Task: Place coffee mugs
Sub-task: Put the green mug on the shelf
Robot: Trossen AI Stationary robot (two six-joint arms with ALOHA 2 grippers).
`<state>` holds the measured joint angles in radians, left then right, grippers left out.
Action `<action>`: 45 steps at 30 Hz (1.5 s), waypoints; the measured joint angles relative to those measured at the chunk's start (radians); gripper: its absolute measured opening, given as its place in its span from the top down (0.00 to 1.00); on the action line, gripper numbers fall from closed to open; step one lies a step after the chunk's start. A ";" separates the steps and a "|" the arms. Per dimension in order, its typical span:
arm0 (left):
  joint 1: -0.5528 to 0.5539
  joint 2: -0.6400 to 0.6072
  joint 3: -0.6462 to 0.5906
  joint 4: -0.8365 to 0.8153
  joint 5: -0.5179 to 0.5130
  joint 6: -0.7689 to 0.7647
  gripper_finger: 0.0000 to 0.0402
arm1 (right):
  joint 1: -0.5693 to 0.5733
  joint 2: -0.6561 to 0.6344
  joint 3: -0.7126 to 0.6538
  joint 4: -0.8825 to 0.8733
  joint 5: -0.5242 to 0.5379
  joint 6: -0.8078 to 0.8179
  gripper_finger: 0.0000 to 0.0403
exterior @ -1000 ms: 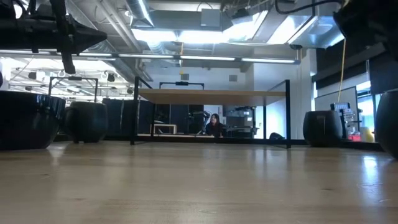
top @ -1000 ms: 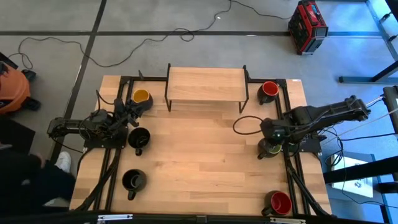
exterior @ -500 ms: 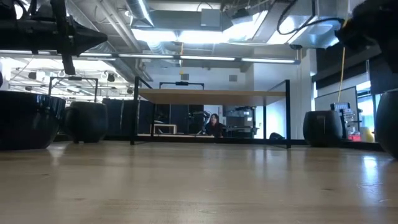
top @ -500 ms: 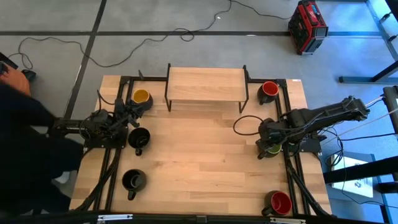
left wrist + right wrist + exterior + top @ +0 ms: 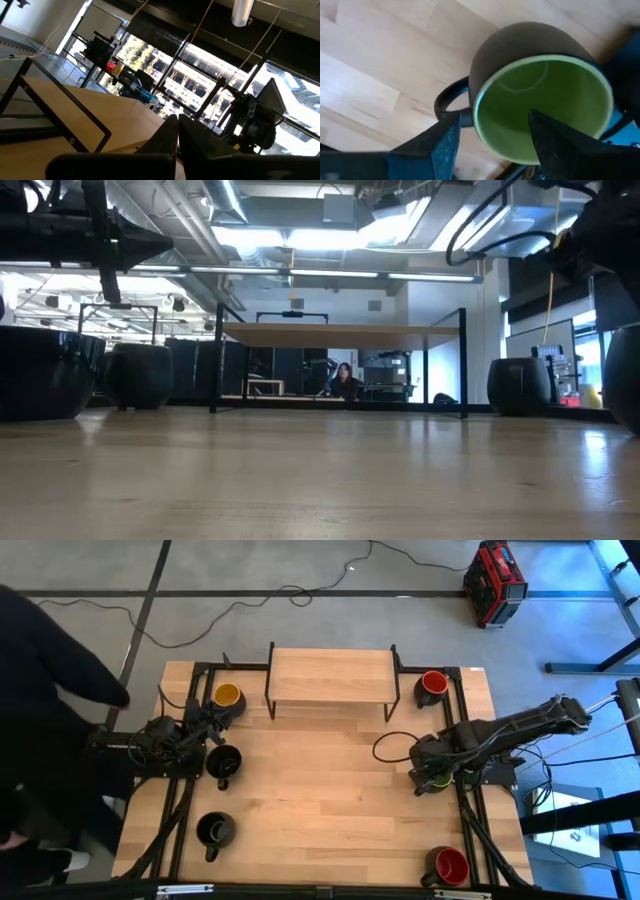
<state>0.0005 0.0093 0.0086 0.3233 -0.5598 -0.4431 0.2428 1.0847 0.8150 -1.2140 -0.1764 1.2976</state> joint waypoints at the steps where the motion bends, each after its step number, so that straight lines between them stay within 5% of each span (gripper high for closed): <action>1: 0.000 0.000 0.000 0.000 -0.002 0.000 0.98 | 0.000 0.004 -0.001 0.005 0.001 -0.001 0.46; 14: 0.001 0.000 0.000 0.001 0.000 0.000 0.98 | -0.001 0.158 0.000 0.035 0.008 -0.145 0.57; 32: 0.001 0.000 0.000 0.003 0.000 0.000 0.98 | 0.000 0.180 0.000 0.032 0.027 -0.236 0.98; 45: 0.001 0.000 0.000 0.003 -0.001 0.005 0.98 | -0.001 0.178 0.018 0.071 0.004 -0.342 0.98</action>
<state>0.0017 0.0093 0.0086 0.3264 -0.5610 -0.4381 0.2417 1.2628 0.8328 -1.1428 -0.1729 0.9552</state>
